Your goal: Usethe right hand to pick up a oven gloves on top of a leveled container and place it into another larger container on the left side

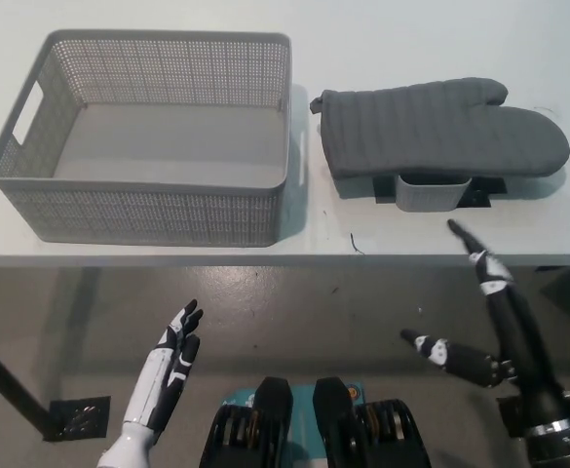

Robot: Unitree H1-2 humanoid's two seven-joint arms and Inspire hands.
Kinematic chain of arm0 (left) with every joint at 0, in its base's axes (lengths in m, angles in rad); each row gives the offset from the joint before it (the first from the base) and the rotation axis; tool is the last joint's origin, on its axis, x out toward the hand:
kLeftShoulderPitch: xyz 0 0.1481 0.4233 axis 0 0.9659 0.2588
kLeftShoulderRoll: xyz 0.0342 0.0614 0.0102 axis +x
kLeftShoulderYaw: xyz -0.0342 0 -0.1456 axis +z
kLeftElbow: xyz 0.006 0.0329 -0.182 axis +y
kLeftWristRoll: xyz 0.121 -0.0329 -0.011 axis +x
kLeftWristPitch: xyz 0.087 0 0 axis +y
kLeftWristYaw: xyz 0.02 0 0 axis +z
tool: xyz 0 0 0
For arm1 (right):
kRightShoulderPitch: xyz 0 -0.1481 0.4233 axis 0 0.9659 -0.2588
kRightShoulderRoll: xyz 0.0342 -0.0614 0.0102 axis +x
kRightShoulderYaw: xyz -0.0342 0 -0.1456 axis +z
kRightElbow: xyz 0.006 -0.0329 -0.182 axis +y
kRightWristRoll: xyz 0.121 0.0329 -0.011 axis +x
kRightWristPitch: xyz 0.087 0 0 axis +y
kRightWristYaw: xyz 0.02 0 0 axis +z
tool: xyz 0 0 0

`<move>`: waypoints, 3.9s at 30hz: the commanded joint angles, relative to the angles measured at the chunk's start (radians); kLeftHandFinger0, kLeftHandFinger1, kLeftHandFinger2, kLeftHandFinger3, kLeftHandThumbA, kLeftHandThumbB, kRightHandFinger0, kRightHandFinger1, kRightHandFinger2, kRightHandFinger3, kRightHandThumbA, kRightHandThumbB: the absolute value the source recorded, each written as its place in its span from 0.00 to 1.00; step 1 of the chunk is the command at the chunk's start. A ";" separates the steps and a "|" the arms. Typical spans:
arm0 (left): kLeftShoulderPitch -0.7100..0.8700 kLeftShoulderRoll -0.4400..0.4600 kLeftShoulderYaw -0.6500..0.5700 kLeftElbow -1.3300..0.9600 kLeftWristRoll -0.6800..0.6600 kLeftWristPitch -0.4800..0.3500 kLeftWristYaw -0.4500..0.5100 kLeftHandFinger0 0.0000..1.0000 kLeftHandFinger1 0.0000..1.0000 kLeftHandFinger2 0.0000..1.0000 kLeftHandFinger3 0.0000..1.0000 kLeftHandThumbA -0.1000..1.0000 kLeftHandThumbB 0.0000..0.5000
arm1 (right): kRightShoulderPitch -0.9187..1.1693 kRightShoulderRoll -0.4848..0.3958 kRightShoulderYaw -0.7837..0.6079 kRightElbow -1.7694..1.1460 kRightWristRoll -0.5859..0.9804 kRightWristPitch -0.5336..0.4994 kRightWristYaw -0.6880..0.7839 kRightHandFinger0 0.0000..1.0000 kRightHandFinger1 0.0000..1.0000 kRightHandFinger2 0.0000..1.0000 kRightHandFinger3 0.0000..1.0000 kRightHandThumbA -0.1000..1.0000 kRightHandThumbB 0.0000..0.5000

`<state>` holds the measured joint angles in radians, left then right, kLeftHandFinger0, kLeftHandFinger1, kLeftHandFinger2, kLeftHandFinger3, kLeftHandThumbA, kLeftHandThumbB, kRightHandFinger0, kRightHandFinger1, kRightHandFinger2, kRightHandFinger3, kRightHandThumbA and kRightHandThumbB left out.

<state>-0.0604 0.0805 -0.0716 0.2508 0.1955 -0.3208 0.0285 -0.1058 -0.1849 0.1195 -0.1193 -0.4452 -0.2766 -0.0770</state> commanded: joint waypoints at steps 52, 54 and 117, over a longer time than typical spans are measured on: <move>-0.019 0.003 0.021 -0.014 0.018 -0.094 0.020 1.00 1.00 1.00 1.00 1.00 0.25 | -0.520 -0.190 0.094 0.320 -0.507 0.434 0.051 1.00 1.00 1.00 1.00 1.00 0.64; -0.018 0.002 0.021 -0.016 0.019 -0.094 0.020 1.00 1.00 1.00 1.00 1.00 0.25 | -0.540 -0.191 0.109 0.345 -0.515 0.435 0.049 1.00 1.00 1.00 1.00 1.00 0.65; -0.022 0.004 0.022 -0.027 0.029 -0.078 0.016 1.00 1.00 1.00 1.00 1.00 0.23 | -0.869 -0.217 0.068 0.645 -0.427 0.005 -0.795 0.00 0.13 0.55 0.61 0.00 0.25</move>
<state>-0.0626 0.0786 -0.0544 0.2687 0.2243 -0.3699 0.0281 -0.8339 -0.3457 0.2521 0.6670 -0.9123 -0.1643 -0.7074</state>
